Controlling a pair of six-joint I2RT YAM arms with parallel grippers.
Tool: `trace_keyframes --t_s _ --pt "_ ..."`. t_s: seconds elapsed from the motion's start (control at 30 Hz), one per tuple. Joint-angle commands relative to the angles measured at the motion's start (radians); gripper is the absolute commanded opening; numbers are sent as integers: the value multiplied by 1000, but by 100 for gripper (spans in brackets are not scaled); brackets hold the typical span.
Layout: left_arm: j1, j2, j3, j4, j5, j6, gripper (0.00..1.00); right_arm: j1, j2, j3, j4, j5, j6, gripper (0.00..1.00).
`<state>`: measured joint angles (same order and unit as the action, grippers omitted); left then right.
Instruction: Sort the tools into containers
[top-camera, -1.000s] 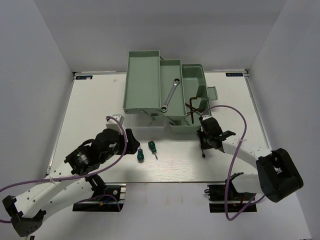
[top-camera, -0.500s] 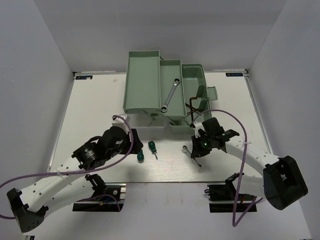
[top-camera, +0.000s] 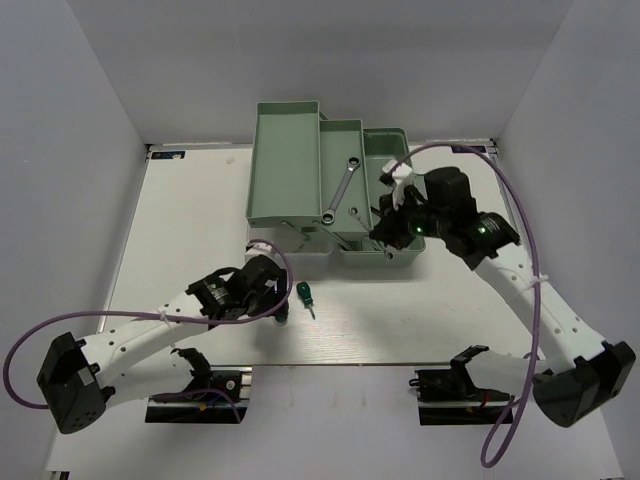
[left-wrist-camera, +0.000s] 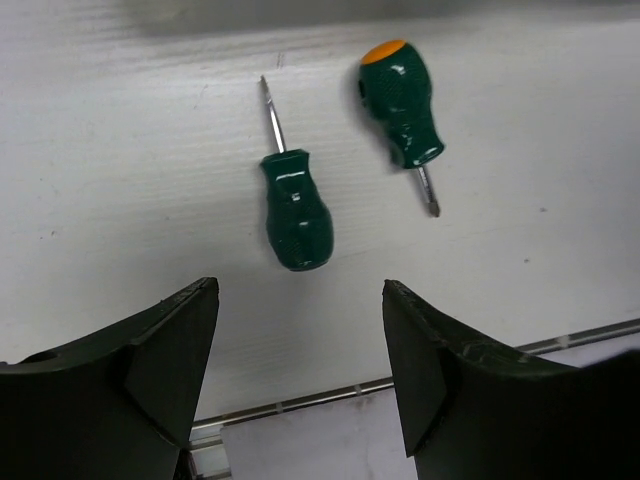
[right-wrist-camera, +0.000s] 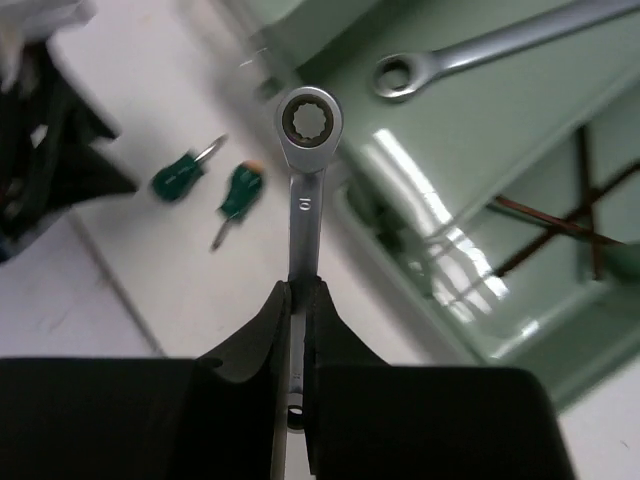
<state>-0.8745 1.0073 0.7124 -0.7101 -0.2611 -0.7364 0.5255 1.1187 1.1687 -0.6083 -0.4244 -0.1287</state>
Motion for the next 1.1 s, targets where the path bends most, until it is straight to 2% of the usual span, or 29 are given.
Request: trace_keyframes --t_s 0.0,0.2,0.37,0.4,0.5,0.53,0.63,0.83,0.87,1.0,1.07 --pt "-12 1 -30 23 -39 -44 76 -5 110 116 119 296 122 0" --pt "-31 51 -51 72 -89 -54 76 -10 369 337 180 469 282 0" --pt "-40 100 -51 90 -98 -75 74 -10 571 576 190 435 386 0" --pt "-40 115 -51 90 -107 -86 74 -13 651 604 177 435 394 0" --pt "-49 143 -51 100 -118 -98 74 -9 699 640 191 380 406 0" --pt "-49 152 -51 100 -139 -110 74 -12 729 641 190 368 406 26" --pt "-49 204 -51 112 -152 -121 74 -16 741 635 168 351 402 61" --pt "-58 324 -33 165 -182 -152 66 -33 623 508 188 317 393 63" --pt "-58 342 -33 166 -182 -152 66 -38 557 487 191 319 388 64" --pt "-58 382 -44 207 -193 -170 64 -51 422 273 222 282 367 66" --pt "-67 392 -44 218 -193 -170 55 -51 342 212 226 259 348 66"
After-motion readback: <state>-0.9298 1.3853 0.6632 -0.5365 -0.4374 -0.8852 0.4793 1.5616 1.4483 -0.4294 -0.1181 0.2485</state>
